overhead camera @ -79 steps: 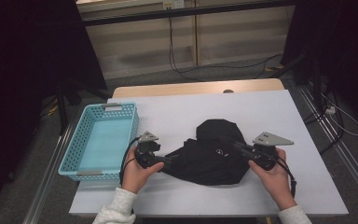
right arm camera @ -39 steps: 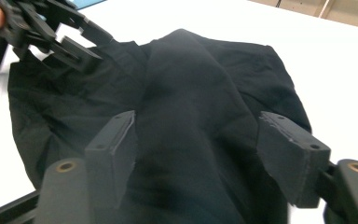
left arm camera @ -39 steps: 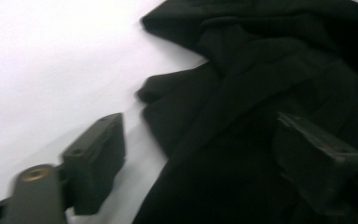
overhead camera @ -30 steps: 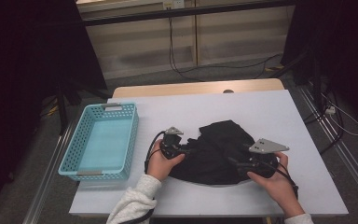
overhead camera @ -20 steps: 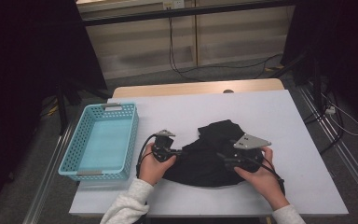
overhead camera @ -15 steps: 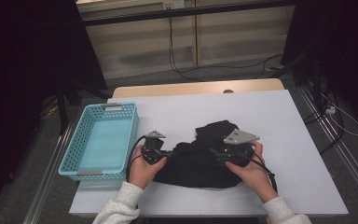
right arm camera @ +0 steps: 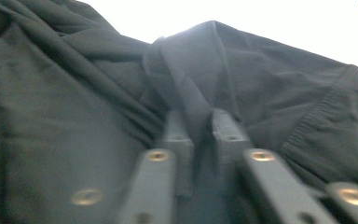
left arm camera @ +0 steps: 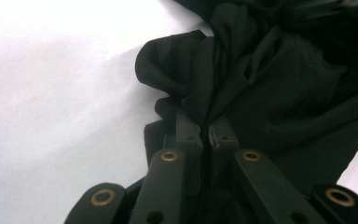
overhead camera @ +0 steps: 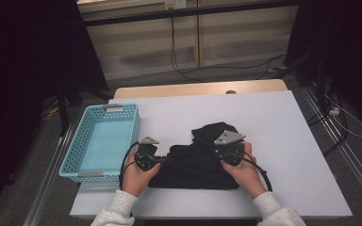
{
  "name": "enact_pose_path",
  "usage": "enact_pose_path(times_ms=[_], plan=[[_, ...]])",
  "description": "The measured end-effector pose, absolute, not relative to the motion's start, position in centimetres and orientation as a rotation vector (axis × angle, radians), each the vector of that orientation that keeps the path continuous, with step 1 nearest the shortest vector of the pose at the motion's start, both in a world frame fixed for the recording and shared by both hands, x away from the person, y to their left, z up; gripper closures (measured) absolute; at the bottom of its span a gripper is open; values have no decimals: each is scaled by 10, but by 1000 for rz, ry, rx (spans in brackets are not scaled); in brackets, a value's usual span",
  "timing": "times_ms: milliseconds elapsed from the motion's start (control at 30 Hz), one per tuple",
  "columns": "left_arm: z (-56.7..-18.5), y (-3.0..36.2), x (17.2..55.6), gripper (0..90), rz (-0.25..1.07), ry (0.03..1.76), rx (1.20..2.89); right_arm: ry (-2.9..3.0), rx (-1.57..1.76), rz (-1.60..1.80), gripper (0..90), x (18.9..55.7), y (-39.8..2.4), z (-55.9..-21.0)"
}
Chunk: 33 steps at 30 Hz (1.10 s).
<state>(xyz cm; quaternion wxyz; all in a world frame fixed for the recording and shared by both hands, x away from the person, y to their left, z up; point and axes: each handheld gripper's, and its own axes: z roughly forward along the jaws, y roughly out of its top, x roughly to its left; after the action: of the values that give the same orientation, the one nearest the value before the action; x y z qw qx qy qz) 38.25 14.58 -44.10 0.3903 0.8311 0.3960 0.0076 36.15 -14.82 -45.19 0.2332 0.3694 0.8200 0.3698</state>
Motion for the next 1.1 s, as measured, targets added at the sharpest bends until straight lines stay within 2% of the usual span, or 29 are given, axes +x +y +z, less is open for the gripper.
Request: enact_pose_path(times_ms=[333,633,700,900,1100], plan=[[-442,139,386,854,4,1014,2112,2227,960,1145,845,319,-184,-425],[-441,137,394,834,8,1019,2099,2247,1143,1080,845,303,-229,-451],[-440,136,396,773,22,1010,2088,2221,1177,1087,844,302,-240,-453],[-431,129,400,445,72,969,2051,2198,1212,1081,838,301,-249,-456],[-428,116,411,294,111,951,2038,2207,1179,1067,829,306,-242,-456]])
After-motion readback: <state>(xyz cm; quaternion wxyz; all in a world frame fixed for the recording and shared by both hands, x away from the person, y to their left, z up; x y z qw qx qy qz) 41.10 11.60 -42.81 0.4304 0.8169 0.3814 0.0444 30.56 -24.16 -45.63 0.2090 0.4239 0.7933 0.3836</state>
